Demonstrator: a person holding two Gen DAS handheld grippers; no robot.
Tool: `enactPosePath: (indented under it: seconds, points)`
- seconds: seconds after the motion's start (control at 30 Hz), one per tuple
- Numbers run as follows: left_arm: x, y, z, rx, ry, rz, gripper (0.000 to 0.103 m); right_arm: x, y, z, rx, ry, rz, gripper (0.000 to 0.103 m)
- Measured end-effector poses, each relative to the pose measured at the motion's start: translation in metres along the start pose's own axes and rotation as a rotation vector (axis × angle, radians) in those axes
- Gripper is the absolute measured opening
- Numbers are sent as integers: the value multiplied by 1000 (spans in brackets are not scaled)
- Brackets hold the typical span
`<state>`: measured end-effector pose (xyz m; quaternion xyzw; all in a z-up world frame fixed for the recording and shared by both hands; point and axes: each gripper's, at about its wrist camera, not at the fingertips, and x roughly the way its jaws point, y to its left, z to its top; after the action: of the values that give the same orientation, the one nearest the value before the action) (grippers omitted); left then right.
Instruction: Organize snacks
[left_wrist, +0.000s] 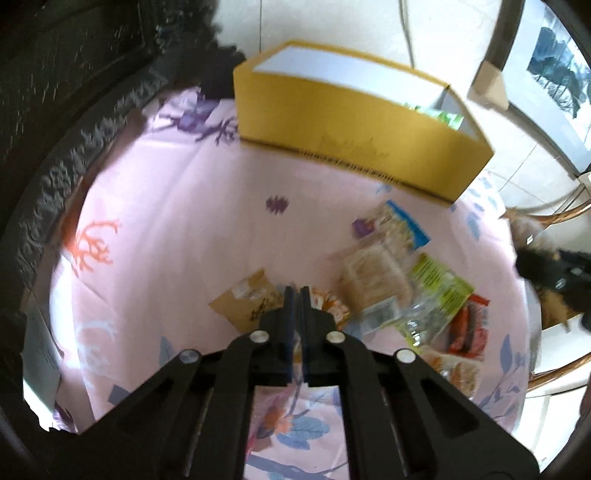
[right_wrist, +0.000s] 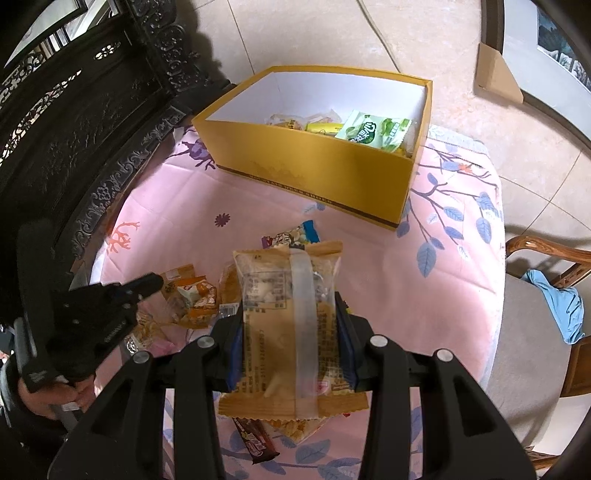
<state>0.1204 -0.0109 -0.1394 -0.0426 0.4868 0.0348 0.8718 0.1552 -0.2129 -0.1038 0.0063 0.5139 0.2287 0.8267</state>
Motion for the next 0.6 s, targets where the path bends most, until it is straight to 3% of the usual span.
enactPosePath:
  seconds: [0.13, 0.27, 0.33, 0.37, 0.4, 0.43, 0.5, 0.6]
  points:
    - [-9, -5, 5, 15, -27, -3, 2, -4, -2, -1, 10, -10, -2, 42]
    - [5, -9, -3, 6, 25, -33, 2, -6, -4, -5, 17, -9, -4, 42]
    - [13, -12, -8, 3, 35, -13, 6, -5, -7, -8, 25, 0, -2, 42]
    - [19, -12, -9, -9, 45, -17, 25, -4, -8, -9, 30, 4, -3, 42]
    - [25, -11, -11, -25, 59, -21, 64, -3, -9, -10, 33, 7, -3, 42]
    - [29, -9, -12, -40, 58, -22, 78, -3, -11, -12, 36, 11, -4, 42]
    - [36, -9, -13, -56, 48, -43, 82, -1, -15, -14, 45, 19, -10, 42]
    - [55, -15, -12, -46, 116, -74, 87, 0, -19, -16, 56, 24, -13, 42]
